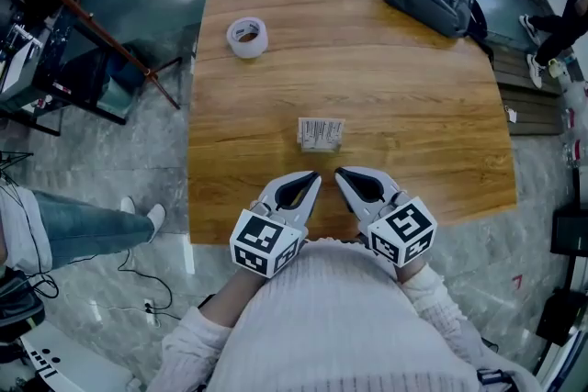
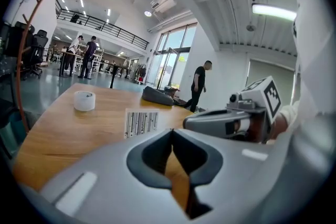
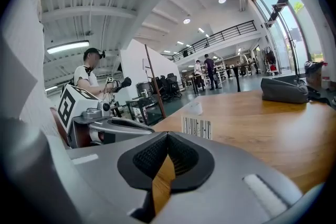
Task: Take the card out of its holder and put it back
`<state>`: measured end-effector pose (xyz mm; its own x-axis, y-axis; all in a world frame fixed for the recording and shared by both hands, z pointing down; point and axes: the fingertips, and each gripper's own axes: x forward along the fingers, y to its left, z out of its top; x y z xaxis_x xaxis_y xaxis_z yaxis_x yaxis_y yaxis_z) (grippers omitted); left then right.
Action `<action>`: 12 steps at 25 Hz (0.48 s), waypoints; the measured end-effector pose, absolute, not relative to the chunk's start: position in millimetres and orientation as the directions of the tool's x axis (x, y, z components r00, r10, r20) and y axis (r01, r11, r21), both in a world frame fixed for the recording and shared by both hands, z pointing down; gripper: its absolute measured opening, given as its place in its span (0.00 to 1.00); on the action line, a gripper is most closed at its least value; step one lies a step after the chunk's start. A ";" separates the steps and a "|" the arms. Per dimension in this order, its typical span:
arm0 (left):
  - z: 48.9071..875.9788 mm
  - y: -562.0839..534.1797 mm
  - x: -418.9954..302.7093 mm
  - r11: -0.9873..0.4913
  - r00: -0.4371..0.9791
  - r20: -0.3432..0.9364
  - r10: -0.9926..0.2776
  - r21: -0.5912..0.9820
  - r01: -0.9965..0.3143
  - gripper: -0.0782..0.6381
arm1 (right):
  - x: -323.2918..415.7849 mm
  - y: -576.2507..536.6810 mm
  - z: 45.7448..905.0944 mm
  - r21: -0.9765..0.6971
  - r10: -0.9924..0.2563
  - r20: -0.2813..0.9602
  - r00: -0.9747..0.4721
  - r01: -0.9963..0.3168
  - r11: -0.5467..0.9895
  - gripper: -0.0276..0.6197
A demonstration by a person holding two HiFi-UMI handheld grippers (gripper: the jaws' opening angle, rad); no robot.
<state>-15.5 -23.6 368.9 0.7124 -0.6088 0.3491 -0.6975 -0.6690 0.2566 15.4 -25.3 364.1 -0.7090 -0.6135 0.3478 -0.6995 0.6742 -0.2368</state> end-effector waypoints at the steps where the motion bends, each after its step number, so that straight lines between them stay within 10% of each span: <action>1: 369.1 -23.9 -16.1 -0.667 0.711 0.351 -0.610 0.258 -0.699 0.12 | 15.1 -25.3 364.3 -0.234 -0.611 0.352 -0.709 -0.699 0.676 0.04; 12: 370.1 -26.5 -18.7 -0.654 0.710 0.350 -0.611 0.283 -0.702 0.12 | 7.9 -23.4 365.4 -0.243 -0.589 0.361 -0.723 -0.683 0.689 0.04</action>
